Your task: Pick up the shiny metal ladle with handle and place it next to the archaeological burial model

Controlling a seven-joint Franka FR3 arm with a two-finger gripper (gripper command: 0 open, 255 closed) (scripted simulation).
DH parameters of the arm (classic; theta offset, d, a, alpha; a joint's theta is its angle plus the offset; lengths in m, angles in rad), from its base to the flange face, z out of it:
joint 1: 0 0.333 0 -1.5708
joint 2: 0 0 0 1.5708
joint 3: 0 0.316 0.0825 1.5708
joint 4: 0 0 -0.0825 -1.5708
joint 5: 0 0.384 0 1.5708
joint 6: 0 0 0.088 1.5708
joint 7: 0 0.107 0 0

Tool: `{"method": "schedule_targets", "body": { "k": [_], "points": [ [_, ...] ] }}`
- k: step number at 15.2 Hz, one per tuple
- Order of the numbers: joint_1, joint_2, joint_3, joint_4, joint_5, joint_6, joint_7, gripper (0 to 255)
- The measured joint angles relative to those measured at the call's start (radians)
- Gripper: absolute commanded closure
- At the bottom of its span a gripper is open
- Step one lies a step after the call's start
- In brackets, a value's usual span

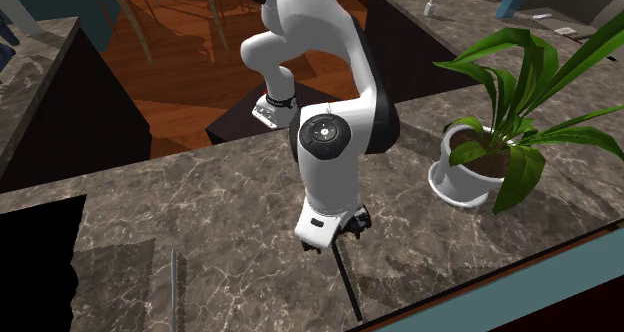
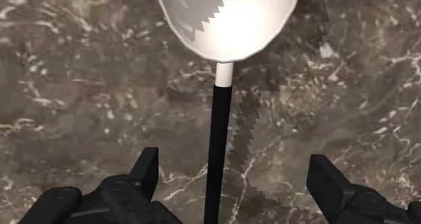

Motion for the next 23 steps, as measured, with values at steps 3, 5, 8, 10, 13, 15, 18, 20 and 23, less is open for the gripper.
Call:
{"method": "schedule_targets", "body": {
  "k": [3,5,8,10,13,15,18,20,23],
  "points": [
    [-0.011,0.031,0.003,0.006,0.017,0.022,-0.006,0],
    [-0.013,0.046,0.008,0.0,0.026,0.042,-0.011,0],
    [-0.017,0.071,0.015,-0.003,0.038,0.068,-0.019,0],
    [-0.018,0.074,0.016,-0.004,0.04,0.072,-0.021,0],
    [-0.018,0.075,0.016,-0.003,0.041,0.073,-0.021,0],
    [-0.018,0.075,0.016,-0.003,0.041,0.073,-0.021,255],
    [-0.019,0.074,0.014,-0.003,0.04,0.073,-0.021,255],
    [-0.018,0.074,0.015,-0.003,0.04,0.073,-0.021,255],
    [-0.018,0.074,0.015,-0.003,0.04,0.073,-0.02,255]
  ]
}}
